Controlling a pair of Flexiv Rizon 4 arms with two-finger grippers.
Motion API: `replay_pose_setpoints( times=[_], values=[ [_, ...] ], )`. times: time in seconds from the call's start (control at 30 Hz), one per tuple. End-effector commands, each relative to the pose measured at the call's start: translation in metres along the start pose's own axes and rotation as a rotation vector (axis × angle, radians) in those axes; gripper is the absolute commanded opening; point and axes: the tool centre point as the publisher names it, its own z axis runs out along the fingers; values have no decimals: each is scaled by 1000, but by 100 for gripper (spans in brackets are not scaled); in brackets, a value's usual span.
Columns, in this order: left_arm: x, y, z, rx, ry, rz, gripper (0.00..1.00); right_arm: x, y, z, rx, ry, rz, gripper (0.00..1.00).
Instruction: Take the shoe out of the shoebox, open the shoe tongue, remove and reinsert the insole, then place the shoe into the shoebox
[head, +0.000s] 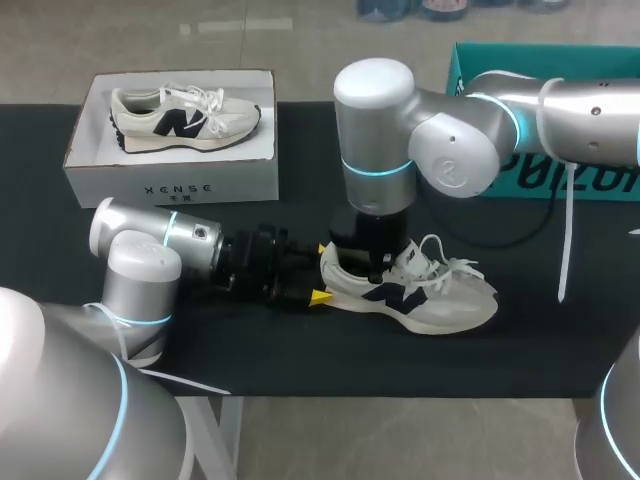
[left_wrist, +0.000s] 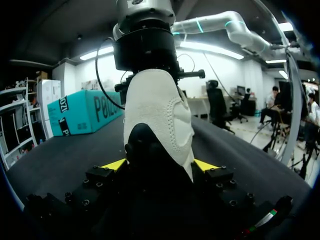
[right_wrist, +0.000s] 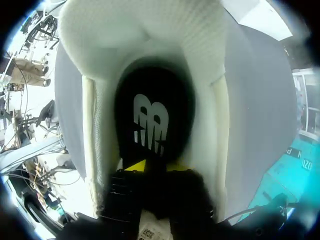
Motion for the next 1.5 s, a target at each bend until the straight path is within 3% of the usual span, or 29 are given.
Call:
replay_pose_setpoints(
  times=[0.03,0.27,0.73,1.5],
  values=[
    [-1,2,3,-2,0,0,0,8,2,29,10,8,-6,0],
    [-1,2,3,-2,0,0,0,4,-1,24,4,14,-1,0],
    [-1,2,3,-2,0,0,0,1,0,-13,36,32,-17,0],
    [-1,2,3,-2,0,0,0,-1,-8,-40,-13,15,-1,0]
  ],
)
